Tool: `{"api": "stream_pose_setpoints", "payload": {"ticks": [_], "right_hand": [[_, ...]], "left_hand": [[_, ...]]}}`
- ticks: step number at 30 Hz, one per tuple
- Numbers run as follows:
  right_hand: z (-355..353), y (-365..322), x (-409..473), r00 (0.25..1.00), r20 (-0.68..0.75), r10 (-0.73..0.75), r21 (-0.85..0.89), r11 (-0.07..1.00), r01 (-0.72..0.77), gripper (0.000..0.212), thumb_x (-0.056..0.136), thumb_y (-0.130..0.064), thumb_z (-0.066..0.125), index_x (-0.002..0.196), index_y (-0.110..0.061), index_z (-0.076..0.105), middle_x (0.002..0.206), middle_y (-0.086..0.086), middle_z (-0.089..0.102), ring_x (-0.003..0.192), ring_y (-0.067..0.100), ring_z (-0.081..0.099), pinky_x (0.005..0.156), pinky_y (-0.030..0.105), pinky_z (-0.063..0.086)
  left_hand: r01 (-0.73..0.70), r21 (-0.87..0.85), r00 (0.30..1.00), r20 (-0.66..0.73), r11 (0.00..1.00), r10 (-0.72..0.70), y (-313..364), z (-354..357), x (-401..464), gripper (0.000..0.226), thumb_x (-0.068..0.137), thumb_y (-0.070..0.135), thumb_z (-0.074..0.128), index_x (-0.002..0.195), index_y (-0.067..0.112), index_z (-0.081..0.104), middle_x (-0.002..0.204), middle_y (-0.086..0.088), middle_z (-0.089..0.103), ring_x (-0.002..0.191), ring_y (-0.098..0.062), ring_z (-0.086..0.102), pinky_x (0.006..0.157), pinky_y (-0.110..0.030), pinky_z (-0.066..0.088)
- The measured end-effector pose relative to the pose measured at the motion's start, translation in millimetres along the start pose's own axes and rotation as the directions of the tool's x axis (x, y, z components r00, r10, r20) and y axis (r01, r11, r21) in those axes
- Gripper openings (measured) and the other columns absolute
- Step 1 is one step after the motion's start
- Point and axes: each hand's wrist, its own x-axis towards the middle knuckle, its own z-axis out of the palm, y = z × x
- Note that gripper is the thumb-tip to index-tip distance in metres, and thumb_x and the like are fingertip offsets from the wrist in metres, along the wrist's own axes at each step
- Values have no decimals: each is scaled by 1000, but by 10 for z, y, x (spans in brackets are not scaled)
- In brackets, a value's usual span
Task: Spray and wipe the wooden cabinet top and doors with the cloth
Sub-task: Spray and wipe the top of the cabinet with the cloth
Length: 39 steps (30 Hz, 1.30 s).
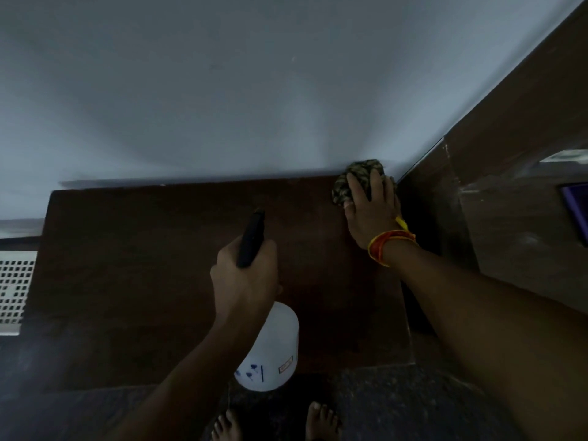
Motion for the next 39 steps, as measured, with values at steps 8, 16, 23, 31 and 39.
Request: {"api": "stream_pose_setpoints", "payload": {"ticks": [8,16,23,31,39], "right_hand": [[44,34,-545,1000,24,8,-3,1000,-8,56,96,-37,40,148,-34,18,158,11,4,144,37,0,114,52,16],[71,65,-266,1000,6,-22,-19,1000,22,56,96,-35,40,148,-29,21,156,18,6,140,46,7,115,54,13],[82,128,-855,1000,26,-11,14,1000,10,55,97,-36,41,148,-33,21,158,12,4,142,43,3,114,52,15],[116,130,-921,1000,20,8,17,1000,-8,55,97,-34,41,148,-32,21,158,13,5,140,44,7,114,53,16],[170,206,-1807,999,17,51,12,999,-51,54,95,-33,44,146,-33,27,157,13,10,140,44,13,109,54,26]], "left_hand": [[-1,-22,999,42,1000,2,-5,78,-96,8,94,15,56,86,13,59,70,-10,57,56,-18,54,51,-29,46],[-26,1,999,42,1000,26,-126,131,-179,8,93,17,57,85,16,58,74,-11,58,58,-18,56,46,-22,47],[1,-32,999,35,1000,1,-160,141,-388,13,94,15,56,83,22,54,77,-13,58,62,-21,55,53,-31,47],[-27,-8,1000,-15,1000,27,-348,39,-542,14,94,15,55,81,19,54,72,-12,56,62,-25,55,53,-30,45],[-67,-6,998,17,998,67,-482,-60,-774,14,93,15,56,80,10,57,68,-15,54,57,-27,53,55,-35,50]]}}
